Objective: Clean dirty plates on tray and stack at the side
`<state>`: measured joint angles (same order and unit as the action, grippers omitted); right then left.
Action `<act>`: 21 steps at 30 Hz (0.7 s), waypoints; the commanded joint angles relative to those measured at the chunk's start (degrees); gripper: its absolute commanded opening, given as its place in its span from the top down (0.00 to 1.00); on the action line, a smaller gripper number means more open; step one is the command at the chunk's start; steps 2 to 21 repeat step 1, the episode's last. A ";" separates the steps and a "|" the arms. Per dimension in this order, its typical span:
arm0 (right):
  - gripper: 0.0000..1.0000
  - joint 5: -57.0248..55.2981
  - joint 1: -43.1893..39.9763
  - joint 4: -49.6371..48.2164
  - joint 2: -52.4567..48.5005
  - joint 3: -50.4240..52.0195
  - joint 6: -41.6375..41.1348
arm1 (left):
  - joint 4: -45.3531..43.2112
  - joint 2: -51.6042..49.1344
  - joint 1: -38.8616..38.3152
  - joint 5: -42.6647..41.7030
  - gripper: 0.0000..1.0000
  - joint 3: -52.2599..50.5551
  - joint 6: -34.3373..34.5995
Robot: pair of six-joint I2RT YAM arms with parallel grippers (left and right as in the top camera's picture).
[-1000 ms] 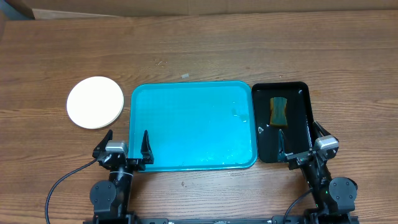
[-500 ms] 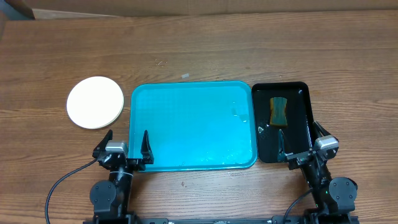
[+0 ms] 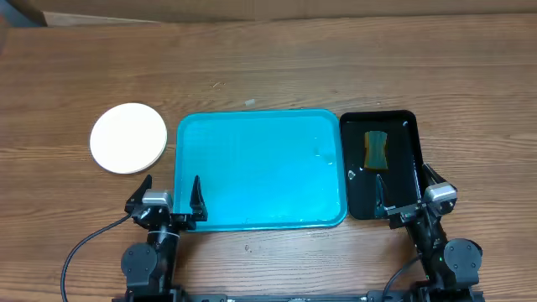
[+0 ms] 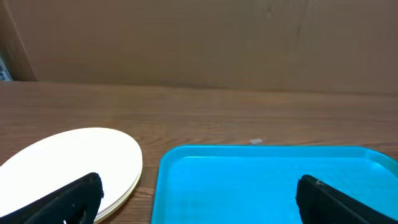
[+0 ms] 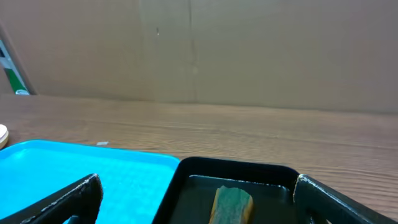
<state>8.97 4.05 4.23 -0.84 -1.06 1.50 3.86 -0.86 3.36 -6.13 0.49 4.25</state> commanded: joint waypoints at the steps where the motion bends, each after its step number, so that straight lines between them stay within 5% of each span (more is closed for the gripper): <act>1: 0.00 -0.33 -0.39 -0.26 0.68 0.61 -0.39 | 0.20 0.61 -0.39 0.79 0.00 -0.22 -0.87; 21: 0.00 -0.33 -0.39 -0.26 0.68 0.61 -0.39 | 0.20 0.61 -0.39 0.79 0.00 -0.22 -0.87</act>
